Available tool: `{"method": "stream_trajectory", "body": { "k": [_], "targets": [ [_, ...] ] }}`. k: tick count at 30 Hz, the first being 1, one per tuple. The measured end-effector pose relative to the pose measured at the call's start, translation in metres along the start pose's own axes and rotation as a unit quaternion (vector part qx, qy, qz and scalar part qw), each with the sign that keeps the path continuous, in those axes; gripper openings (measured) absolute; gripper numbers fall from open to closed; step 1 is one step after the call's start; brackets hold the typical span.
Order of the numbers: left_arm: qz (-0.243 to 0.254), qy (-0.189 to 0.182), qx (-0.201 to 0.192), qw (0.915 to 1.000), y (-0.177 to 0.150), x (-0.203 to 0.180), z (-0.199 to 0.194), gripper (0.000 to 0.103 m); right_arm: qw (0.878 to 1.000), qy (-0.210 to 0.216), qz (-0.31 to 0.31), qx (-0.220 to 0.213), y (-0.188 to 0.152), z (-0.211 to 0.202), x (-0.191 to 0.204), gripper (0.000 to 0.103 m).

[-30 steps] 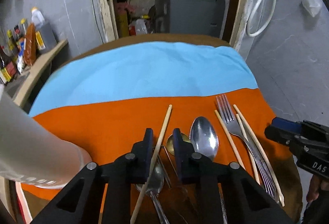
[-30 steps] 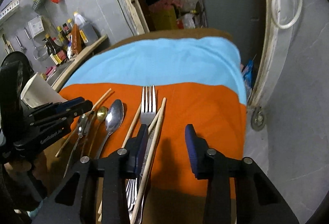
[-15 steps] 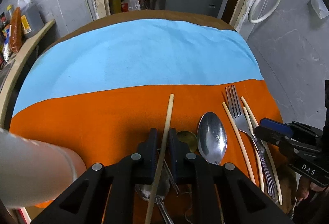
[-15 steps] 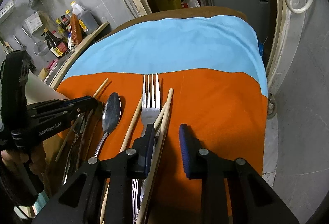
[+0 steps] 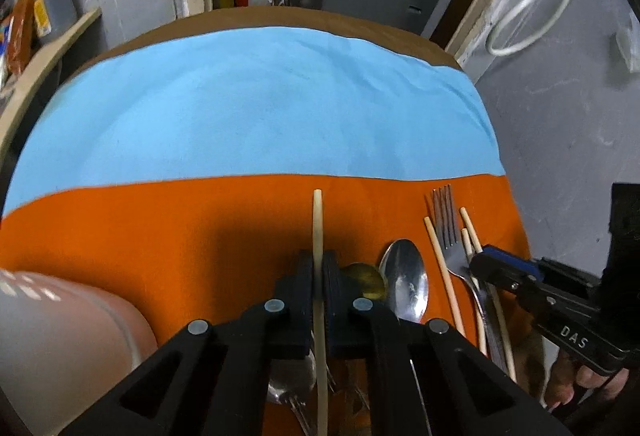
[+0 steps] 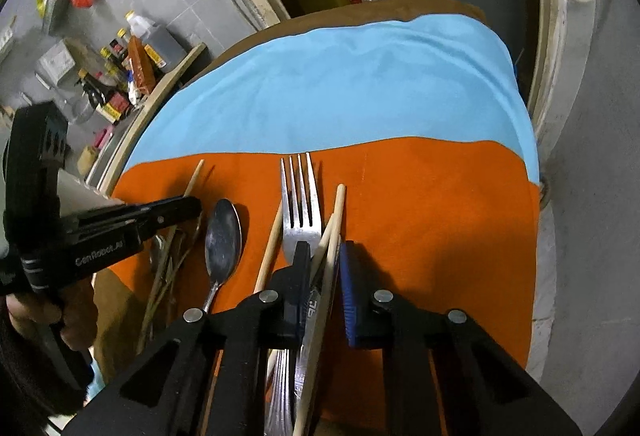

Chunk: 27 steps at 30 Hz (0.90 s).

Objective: Organize utensils
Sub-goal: 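Grasp a wooden chopstick with the left gripper while the right gripper grasps another chopstick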

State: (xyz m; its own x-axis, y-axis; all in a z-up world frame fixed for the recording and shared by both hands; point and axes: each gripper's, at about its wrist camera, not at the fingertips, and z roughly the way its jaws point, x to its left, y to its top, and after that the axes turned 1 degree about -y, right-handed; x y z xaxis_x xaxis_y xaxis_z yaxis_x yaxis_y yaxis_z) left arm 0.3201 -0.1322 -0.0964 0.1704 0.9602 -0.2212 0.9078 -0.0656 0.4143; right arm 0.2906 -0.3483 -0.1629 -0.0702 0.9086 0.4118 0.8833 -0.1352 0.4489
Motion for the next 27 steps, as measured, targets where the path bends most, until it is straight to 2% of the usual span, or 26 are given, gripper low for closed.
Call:
{"method": "stream_trajectory", "body": {
  "k": [4,11,18,22,25,27],
  "targets": [
    [-0.015,-0.007,-0.020,0.9997,-0.006,0.003,-0.008,0.005,1.000,0.007,0.025,-0.001,-0.002,0.000,-0.006,0.004],
    [-0.014,-0.002,-0.097,0.9951,-0.026,-0.007,-0.037,0.005,0.999,0.024,0.044,-0.002,-0.007,0.004,-0.010,0.004],
    [-0.028,-0.020,-0.127,0.9913,-0.038,-0.009,-0.050,0.005,0.999,0.007,0.031,0.014,-0.002,0.008,-0.004,0.004],
    [-0.044,-0.027,-0.139,0.9889,-0.041,-0.007,-0.059,0.005,0.999,0.011,0.042,0.018,-0.001,0.007,-0.006,0.004],
    [-0.047,-0.028,-0.151,0.9870,-0.045,-0.006,-0.070,0.005,0.998,0.012,0.055,0.001,-0.008,-0.004,-0.008,0.004],
    [-0.053,-0.032,-0.163,0.9846,-0.048,-0.004,-0.082,0.005,0.997,0.021,0.063,-0.026,-0.013,-0.019,-0.005,0.004]
  ]
}}
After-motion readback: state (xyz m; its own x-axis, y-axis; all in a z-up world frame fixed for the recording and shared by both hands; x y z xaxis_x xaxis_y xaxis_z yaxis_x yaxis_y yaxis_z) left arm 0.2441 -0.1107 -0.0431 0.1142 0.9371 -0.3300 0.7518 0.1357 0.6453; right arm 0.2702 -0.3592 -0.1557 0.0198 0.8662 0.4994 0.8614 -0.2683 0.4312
